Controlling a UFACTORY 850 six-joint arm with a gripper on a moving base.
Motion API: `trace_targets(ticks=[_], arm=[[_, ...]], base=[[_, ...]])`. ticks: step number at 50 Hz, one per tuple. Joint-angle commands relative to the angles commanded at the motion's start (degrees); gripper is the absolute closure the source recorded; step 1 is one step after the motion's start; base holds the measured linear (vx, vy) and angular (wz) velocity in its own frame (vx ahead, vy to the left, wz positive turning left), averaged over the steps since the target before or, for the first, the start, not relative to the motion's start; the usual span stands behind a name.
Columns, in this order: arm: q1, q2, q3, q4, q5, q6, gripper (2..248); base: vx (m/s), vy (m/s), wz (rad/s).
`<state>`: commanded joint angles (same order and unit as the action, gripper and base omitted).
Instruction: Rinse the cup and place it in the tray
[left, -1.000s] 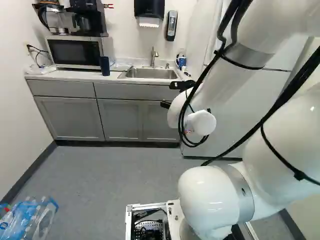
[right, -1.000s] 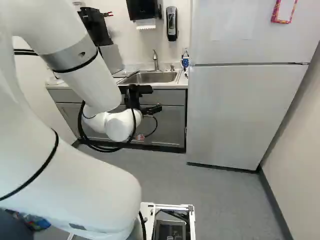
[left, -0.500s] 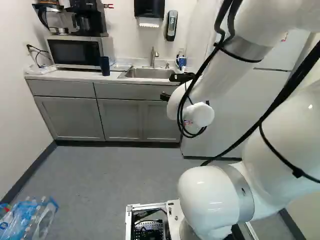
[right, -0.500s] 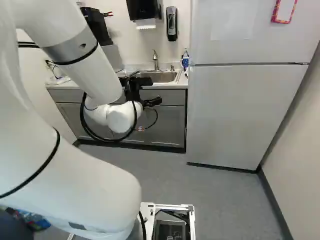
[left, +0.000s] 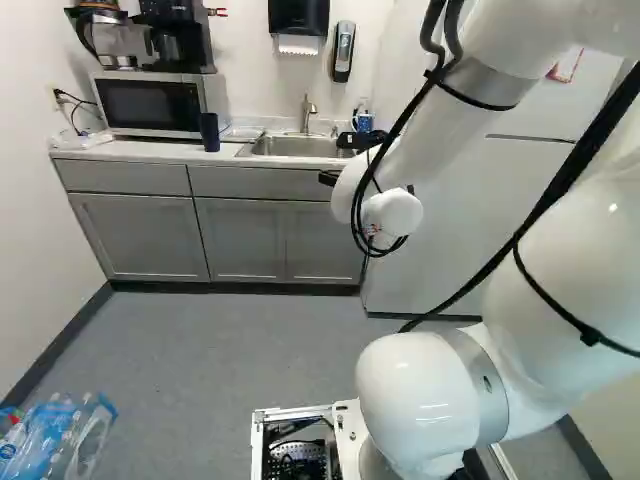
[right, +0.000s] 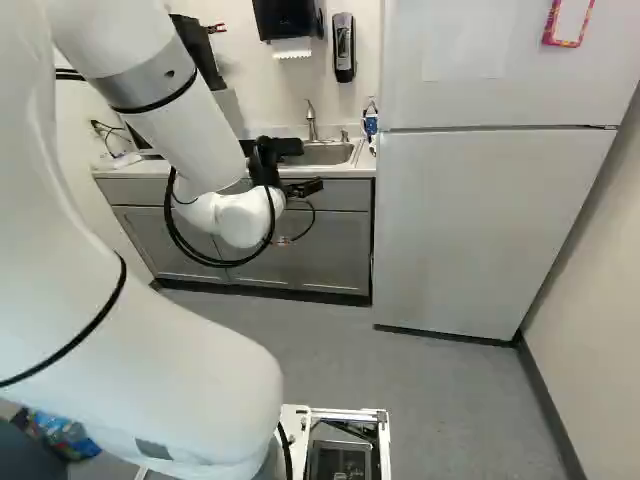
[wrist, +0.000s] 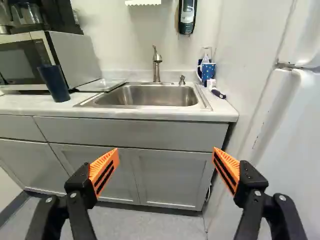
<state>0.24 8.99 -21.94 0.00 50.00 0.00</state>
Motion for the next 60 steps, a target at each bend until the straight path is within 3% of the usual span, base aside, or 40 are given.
trace_targets(ticks=[60], arm=[[2.45,-0.78,-8.65,0.00,-7.14,0.00,3]], base=[[0.000,0.000,0.000]])
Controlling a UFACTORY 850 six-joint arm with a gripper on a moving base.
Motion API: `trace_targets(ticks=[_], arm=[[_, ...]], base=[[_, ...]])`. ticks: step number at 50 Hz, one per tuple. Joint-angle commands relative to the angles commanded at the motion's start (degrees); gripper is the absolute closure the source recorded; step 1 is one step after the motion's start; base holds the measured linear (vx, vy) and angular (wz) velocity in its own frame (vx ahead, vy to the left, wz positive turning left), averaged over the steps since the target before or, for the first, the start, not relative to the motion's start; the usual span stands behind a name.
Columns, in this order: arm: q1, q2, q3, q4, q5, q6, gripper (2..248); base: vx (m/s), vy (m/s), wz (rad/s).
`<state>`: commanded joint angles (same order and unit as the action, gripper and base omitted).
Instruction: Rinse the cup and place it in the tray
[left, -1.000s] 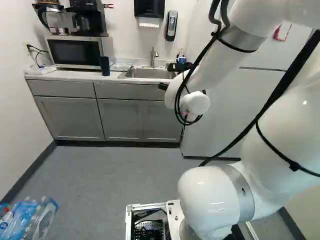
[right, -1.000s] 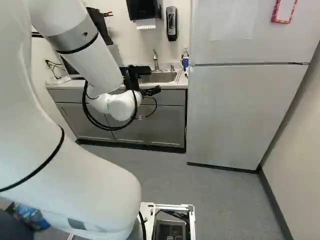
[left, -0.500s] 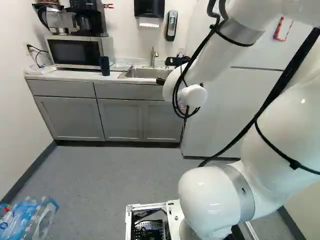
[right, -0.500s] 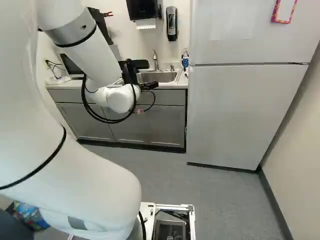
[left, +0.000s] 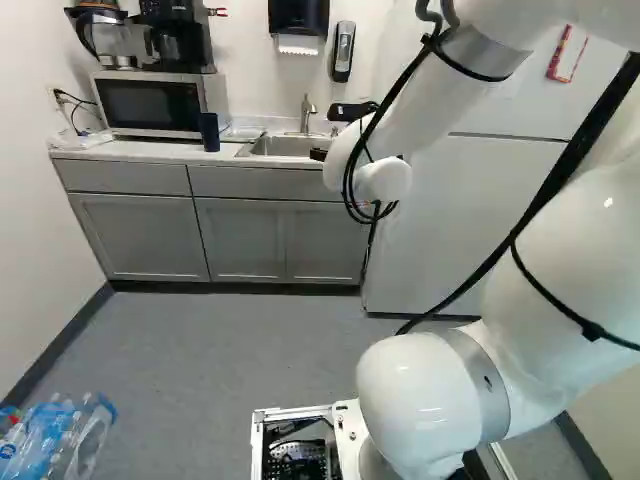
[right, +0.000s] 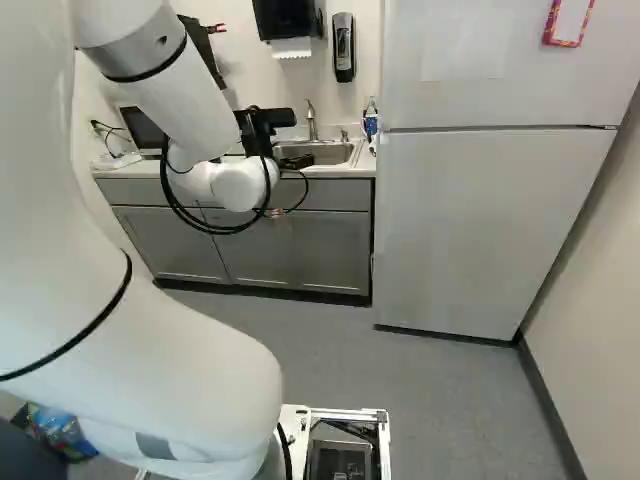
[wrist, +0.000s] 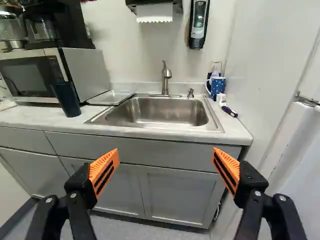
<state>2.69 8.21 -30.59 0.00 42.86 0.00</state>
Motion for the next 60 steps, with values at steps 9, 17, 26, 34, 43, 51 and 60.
trace_targets(ticks=[9,17,26,34,43,51,60], arm=[[0.23,-0.11,-1.26,0.00,-1.27,0.00,3],[0.39,-0.26,-2.42,0.00,-2.19,0.00,3],[0.51,-0.45,-3.73,0.00,-3.25,0.00,3],[0.58,-0.66,-4.94,0.00,-4.44,0.00,3],[0.63,-0.85,-6.24,0.00,-6.02,0.00,3],[0.61,-0.95,-7.34,0.00,-7.47,0.00,3],[0.59,-0.65,-8.18,0.00,-8.73,0.00,3]], base=[[0.000,0.000,0.000],[0.000,0.000,0.000],[0.000,0.000,0.000],[0.000,0.000,0.000],[0.000,0.000,0.000],[0.000,0.000,0.000],[0.000,0.000,0.000]])
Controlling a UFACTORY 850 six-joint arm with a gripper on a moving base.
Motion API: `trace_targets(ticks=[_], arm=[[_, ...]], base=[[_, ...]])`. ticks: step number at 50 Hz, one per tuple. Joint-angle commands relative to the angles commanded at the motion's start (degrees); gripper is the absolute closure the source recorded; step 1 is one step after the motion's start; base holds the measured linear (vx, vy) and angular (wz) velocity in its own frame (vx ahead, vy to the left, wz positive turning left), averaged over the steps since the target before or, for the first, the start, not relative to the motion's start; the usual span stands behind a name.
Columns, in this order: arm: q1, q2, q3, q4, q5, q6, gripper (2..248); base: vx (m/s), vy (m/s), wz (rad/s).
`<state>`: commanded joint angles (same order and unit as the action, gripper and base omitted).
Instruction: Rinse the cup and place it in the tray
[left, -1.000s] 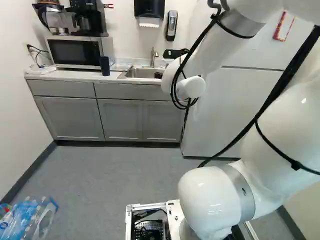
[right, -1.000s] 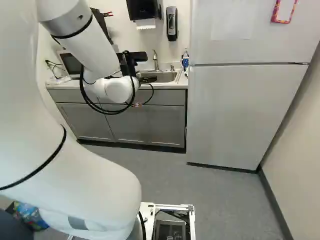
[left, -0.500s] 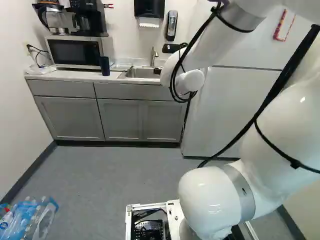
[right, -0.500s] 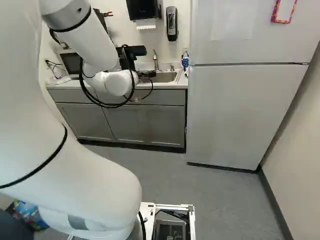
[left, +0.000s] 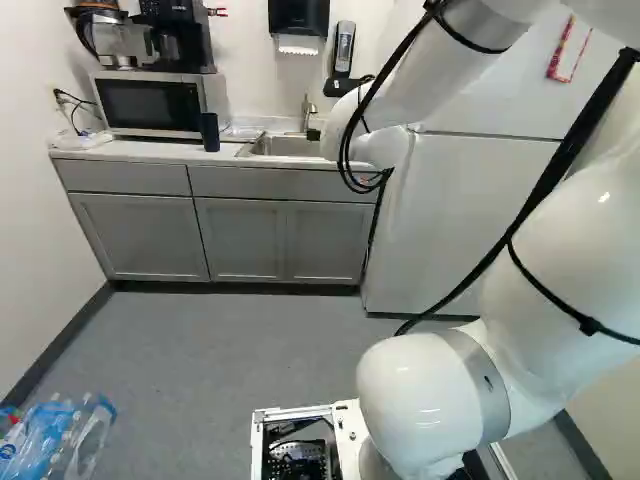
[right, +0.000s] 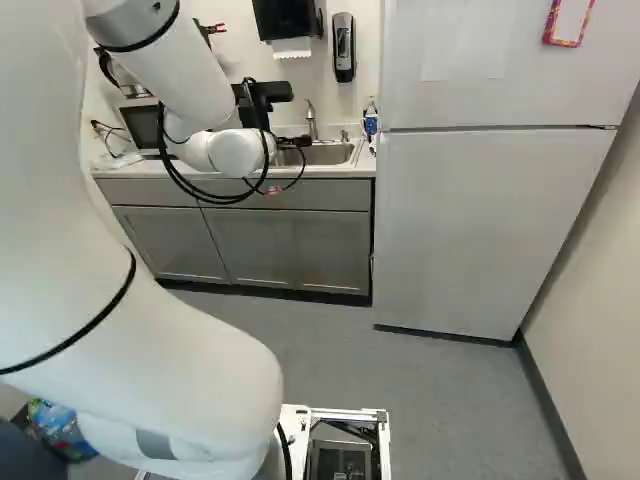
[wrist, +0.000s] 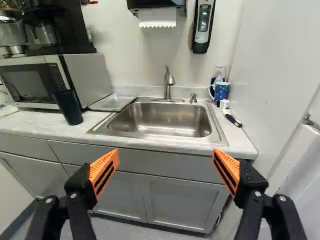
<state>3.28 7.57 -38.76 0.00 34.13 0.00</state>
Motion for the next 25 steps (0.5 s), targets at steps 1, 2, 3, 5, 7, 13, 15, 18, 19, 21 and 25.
trace_targets(ticks=[1,2,3,5,7,13,15,18,19,21,25], arm=[[0.00,0.05,-0.08,0.00,-0.11,0.00,3],[0.00,0.10,-0.15,0.00,-0.22,0.00,3],[0.00,0.15,-0.23,0.00,-0.33,0.00,3],[0.00,0.26,-0.37,0.00,-0.56,0.00,3],[-0.01,0.37,-0.52,0.00,-0.78,0.00,3],[-0.01,0.70,-0.96,0.00,-1.44,0.00,3],[-0.01,0.81,-1.10,0.00,-1.67,0.00,3],[-0.01,0.96,-1.33,0.00,-2.00,0.00,3],[-0.01,1.02,-1.40,0.00,-2.11,0.00,3],[-0.02,1.12,-1.55,0.00,-2.33,0.00,3],[-0.02,1.32,-1.86,0.00,-2.78,0.00,3]], base=[[0.000,0.000,0.000],[0.000,0.000,0.000],[0.000,0.000,0.000],[0.000,0.000,0.000],[0.000,0.000,0.000],[0.000,0.000,0.000],[0.000,0.000,0.000],[0.000,0.000,0.000],[0.000,0.000,0.000],[0.000,0.000,0.000],[0.000,0.000,0.000]])
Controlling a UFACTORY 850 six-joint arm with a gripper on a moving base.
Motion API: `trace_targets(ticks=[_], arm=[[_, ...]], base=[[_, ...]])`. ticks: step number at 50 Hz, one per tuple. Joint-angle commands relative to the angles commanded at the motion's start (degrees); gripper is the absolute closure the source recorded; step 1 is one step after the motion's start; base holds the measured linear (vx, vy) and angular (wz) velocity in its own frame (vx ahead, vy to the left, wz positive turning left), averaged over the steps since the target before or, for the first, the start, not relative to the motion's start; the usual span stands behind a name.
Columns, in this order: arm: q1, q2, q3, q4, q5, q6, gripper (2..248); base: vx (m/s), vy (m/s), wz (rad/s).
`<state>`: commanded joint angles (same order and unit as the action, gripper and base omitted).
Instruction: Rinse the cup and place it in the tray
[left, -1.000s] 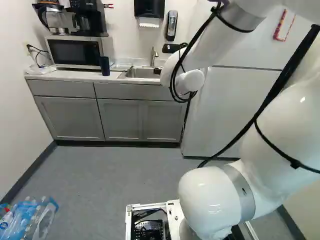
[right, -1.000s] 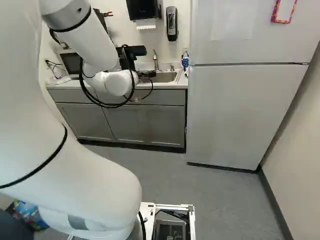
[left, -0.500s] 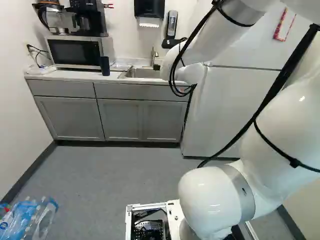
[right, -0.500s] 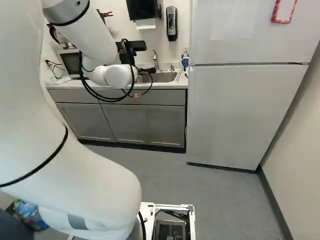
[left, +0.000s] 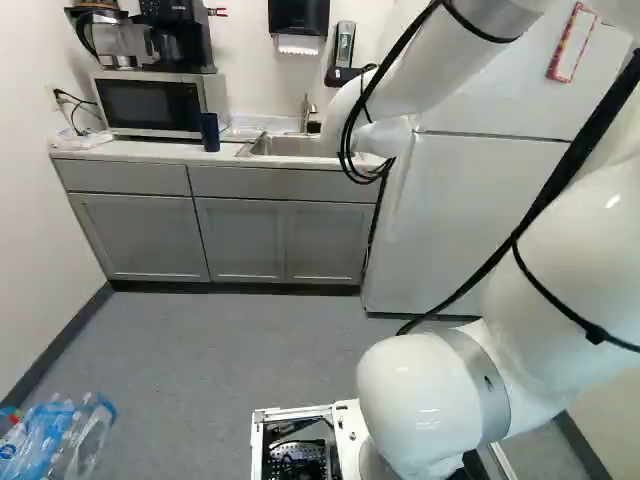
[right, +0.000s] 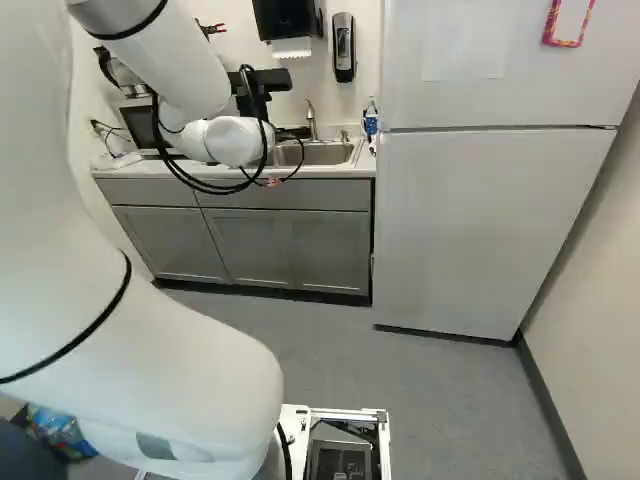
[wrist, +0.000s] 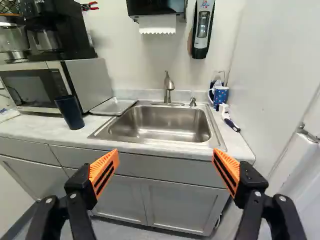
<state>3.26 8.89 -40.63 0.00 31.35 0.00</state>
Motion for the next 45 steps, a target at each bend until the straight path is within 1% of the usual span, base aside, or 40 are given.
trace_targets(ticks=[45], arm=[[-0.04,1.39,-4.17,0.00,-3.01,0.00,3]], base=[[0.000,0.000,0.000]])
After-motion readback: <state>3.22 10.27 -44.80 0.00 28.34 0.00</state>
